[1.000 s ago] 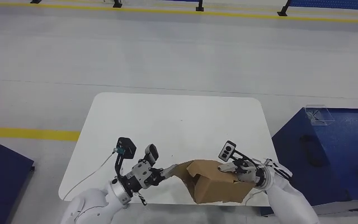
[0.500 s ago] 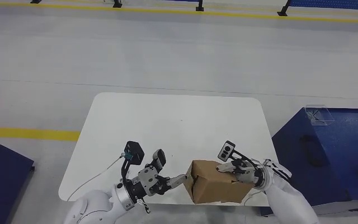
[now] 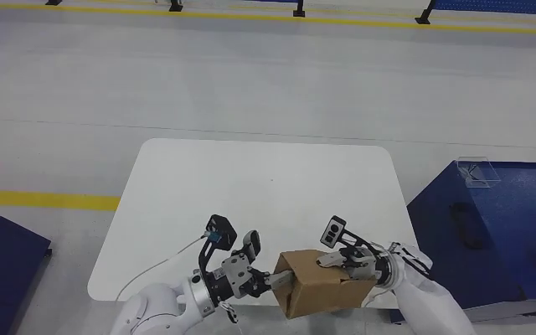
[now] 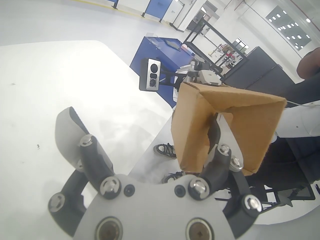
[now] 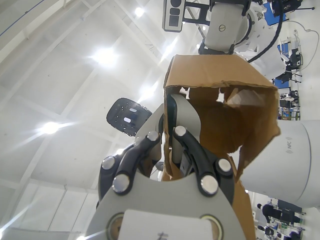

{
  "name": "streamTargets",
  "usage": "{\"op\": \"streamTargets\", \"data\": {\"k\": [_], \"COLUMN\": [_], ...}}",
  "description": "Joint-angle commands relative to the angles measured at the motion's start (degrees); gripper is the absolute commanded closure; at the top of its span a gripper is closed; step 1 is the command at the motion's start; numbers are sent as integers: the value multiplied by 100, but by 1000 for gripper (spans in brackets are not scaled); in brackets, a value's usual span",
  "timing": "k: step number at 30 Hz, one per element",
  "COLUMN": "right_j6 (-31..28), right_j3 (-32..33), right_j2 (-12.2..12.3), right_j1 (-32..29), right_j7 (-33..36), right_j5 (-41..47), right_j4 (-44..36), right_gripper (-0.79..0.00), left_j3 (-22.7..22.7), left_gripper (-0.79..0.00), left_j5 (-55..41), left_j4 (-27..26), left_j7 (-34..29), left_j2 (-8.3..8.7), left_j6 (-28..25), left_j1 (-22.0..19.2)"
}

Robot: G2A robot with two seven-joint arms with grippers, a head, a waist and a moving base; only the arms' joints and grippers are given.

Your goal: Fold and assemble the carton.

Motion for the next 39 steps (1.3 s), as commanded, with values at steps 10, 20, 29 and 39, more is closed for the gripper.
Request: {"op": "streamTargets", "data": {"k": [10,20,29,39], "right_j6": [26,107,221,1918], "right_j3": [-10,112,123,305], "right_j2": [-2,6,7,-49], "right_j1": [22,127,134,302], "right_j7": [-42,-108,-166,-2378], "right_j5": [141,326,396,2176], "right_j4": [37,197,225,-9], "right_gripper": [0,0,0,0], "left_j3": [103,-734,-1182,-1182], "left_gripper": [-785,-785,-785,-785], "left_j5": [-135,-434,-491,-491], "left_j4": [206,-76,14,14], "left_j7": [97,318,700,700], "left_j2": [-36,72,107,107], "left_j6": [149,-63,-132,-132], "left_j1": [-221,266,549,549]}}
